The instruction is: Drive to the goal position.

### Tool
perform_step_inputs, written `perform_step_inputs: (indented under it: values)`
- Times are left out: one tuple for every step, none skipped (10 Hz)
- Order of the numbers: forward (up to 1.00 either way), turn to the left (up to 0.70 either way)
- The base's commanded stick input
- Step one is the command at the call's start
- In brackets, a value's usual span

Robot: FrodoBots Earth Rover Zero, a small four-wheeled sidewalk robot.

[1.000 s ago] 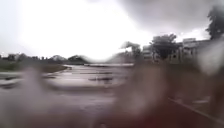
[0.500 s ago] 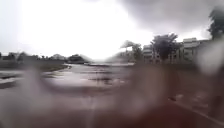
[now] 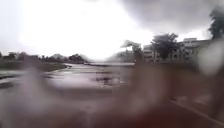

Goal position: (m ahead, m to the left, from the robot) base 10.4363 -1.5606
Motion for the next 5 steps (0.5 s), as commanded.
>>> perform_step_inputs:
  values:
    - [0.45, 0.00]
    - [0.45, 0.00]
    - [0.45, 0.00]
    - [0.45, 0.00]
    - [0.45, 0.00]
